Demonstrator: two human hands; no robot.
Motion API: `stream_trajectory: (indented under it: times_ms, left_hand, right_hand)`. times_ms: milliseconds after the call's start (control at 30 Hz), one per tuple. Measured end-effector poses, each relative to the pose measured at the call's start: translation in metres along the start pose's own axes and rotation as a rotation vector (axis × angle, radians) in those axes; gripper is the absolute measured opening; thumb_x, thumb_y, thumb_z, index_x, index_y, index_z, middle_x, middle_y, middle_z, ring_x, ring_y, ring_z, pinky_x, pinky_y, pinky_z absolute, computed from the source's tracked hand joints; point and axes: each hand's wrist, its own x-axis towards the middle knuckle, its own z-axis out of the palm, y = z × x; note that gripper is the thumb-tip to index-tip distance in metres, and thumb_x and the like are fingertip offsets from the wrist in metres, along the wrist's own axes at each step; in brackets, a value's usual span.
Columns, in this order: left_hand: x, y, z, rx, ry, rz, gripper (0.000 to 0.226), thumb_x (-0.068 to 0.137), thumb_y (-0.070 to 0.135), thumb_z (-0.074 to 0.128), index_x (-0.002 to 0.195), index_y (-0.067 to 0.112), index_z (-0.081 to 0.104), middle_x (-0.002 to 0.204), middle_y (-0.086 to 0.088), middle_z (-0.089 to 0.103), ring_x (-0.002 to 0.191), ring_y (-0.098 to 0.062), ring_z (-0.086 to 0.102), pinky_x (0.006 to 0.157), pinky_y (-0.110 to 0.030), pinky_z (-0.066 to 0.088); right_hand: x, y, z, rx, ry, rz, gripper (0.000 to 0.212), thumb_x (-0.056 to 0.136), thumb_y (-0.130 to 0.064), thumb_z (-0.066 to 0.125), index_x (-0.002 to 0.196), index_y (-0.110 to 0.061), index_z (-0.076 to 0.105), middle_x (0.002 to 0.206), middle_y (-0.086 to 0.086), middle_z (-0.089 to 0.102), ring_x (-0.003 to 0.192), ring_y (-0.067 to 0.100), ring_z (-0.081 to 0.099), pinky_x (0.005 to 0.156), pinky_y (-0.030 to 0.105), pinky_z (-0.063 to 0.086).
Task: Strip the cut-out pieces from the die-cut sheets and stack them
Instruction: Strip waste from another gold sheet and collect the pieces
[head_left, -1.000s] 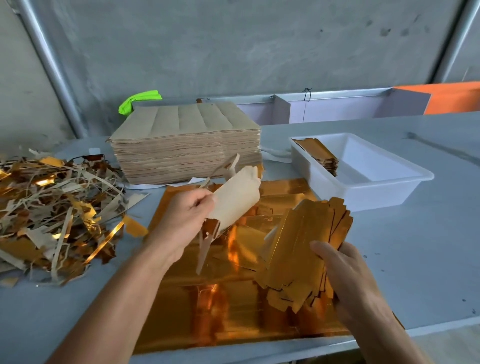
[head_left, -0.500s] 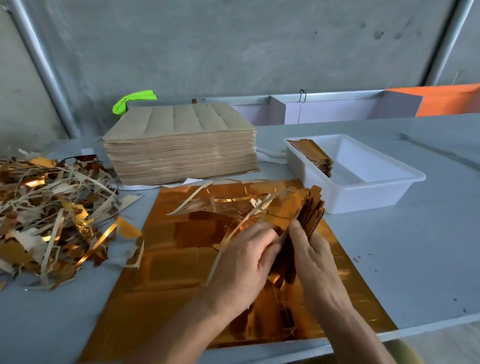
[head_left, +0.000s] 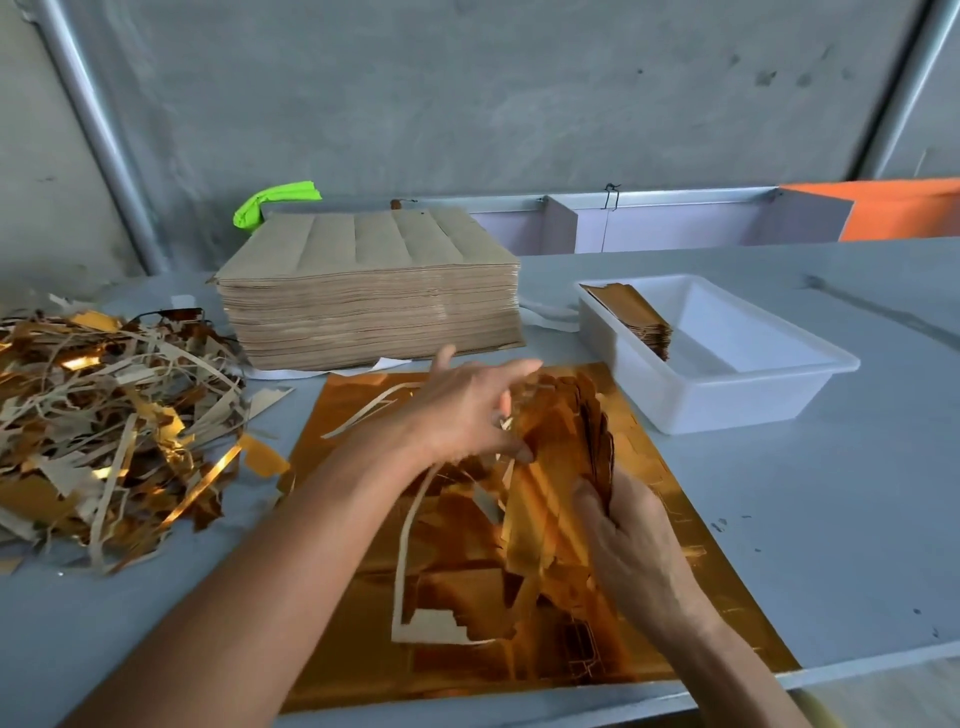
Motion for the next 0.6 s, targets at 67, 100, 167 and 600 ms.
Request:
stream_trajectory:
  times_ms: [67, 100, 167, 600]
  left_hand:
    - [-0.001, -0.010, 0.000, -0.098, -0.049, -0.038, 0.041, 0.079, 0.035, 0.071, 0.118, 0.029, 0.059, 0.094, 0.014, 0.059, 0.097, -0.010, 0.057, 0.089, -0.030, 0.046]
    - [-0.003, -0.016, 0.001, -0.098, -0.038, -0.037, 0.020, 0.085, 0.031, 0.066, 0.103, 0.025, 0.066, 0.089, 0.013, 0.061, 0.085, -0.004, 0.058, 0.074, -0.019, 0.045]
    - [-0.008, -0.031, 0.002, -0.093, 0.043, -0.077, 0.013, 0.092, 0.026, 0.057, 0.092, 0.018, 0.067, 0.080, 0.010, 0.062, 0.065, 0.000, 0.054, 0.059, -0.013, 0.038]
    - [-0.056, -0.075, -0.008, 0.227, 0.153, -0.122, 0.025, 0.095, 0.018, 0.051, 0.119, 0.013, 0.057, 0.119, -0.002, 0.051, 0.092, -0.009, 0.049, 0.075, -0.018, 0.041]
  right_hand:
    - [0.001, 0.004, -0.004, -0.009, 0.055, 0.028, 0.022, 0.100, -0.025, 0.037, 0.081, -0.024, 0.049, 0.054, -0.012, 0.053, 0.045, 0.007, 0.053, 0.044, 0.014, 0.043]
    - [0.002, 0.005, -0.007, 0.002, 0.086, 0.053, 0.022, 0.100, -0.026, 0.038, 0.082, -0.023, 0.049, 0.055, -0.010, 0.054, 0.046, 0.008, 0.055, 0.045, 0.015, 0.045]
    - [0.004, 0.007, -0.012, 0.052, 0.174, 0.135, 0.022, 0.100, -0.027, 0.038, 0.085, -0.018, 0.052, 0.061, -0.006, 0.058, 0.051, 0.010, 0.060, 0.047, 0.019, 0.050]
    - [0.010, 0.012, -0.036, 0.250, 0.553, 0.439, 0.020, 0.100, -0.029, 0.040, 0.111, -0.014, 0.046, 0.104, 0.004, 0.053, 0.094, 0.025, 0.054, 0.079, 0.042, 0.042]
